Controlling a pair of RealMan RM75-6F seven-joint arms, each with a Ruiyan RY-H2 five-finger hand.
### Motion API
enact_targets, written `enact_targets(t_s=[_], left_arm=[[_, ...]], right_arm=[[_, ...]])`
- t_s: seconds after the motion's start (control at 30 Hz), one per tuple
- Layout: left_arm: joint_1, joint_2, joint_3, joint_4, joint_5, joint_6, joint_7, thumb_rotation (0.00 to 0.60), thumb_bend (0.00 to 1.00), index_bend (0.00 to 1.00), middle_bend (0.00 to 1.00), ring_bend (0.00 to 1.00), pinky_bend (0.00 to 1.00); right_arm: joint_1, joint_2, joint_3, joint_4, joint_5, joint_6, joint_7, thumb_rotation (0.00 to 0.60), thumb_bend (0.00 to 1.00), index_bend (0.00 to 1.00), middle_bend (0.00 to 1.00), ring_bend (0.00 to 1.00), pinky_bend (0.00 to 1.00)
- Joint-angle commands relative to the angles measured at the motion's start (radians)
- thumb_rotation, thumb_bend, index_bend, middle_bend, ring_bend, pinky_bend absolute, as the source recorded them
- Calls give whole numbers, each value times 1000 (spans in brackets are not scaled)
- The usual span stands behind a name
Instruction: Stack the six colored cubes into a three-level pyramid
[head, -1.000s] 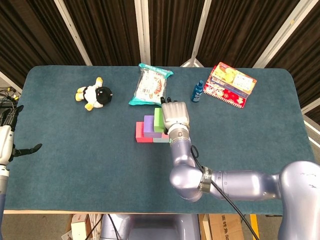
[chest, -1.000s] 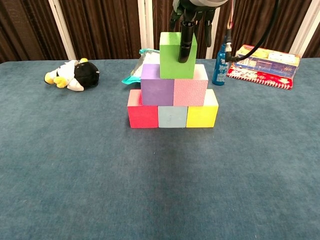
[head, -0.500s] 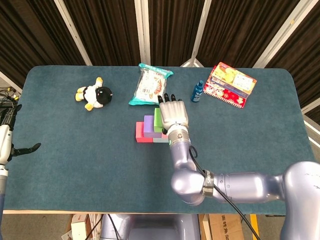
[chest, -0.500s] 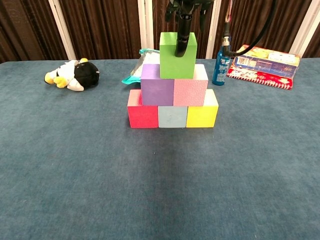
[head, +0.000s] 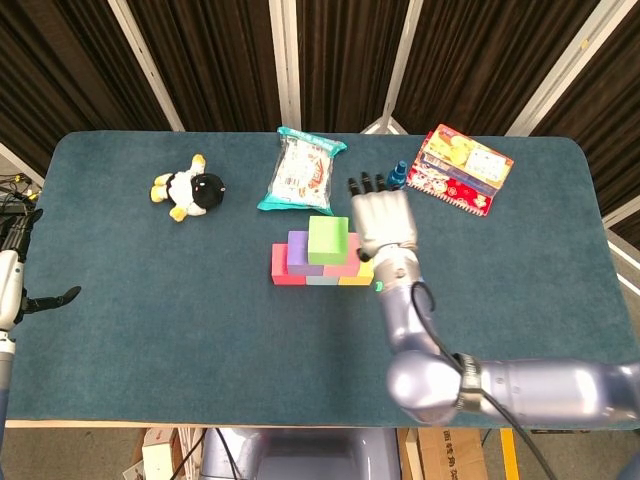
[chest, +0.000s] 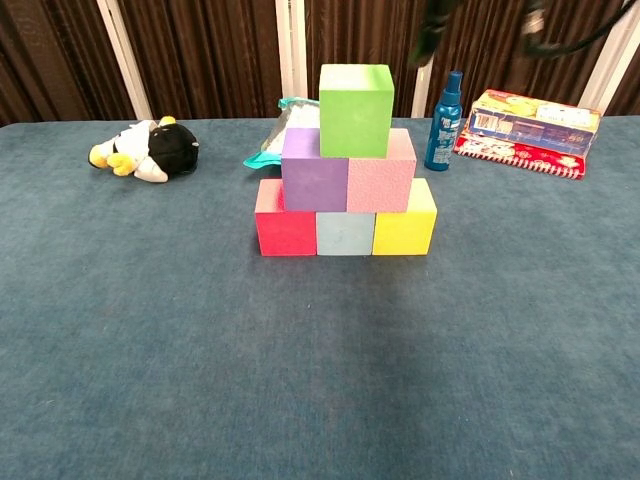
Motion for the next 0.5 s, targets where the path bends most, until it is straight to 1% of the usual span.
enact_targets(t_s=[0.03,0.1,0.17,0.2,0.37,0.4,0.47,0.5], left_arm=[[1,-3,2,1,3,3,5,600,136,11,78,14,38],[0,-8,4,6,7,7,11,600,136,11,78,14,38],[0,-14,7,12,13,10,17,600,136,11,78,14,38],[0,-20,9,19,19,14,19,600,136,11,78,14,38],[2,-51,20,49,50,24,17,600,136,11,74,14,38],[3,-63,26,60,67,28,18,600,136,11,72,14,38],[8,-78,37,80,94,40,17,600,136,11,66,13,38],[16,-88,48,98,114,48,14,600,136,10,61,11,38]], right_arm=[[-94,110,-43,-80,-54,-3,20,600,262,0,0,0,169],[-149,152,-70,-97,-93,-19,57,600,262,0,0,0,165],[-200,174,-96,-103,-144,-28,106,600,261,0,0,0,162],[-232,182,-112,-105,-189,-32,142,600,261,0,0,0,159],[-416,177,-202,-97,-471,-33,379,600,261,0,0,0,130],[-478,167,-232,-88,-562,-31,462,600,262,0,0,0,123],[-558,146,-276,-69,-686,-25,572,600,262,0,0,0,106],[-609,130,-308,-49,-770,-21,643,600,262,0,0,0,97]])
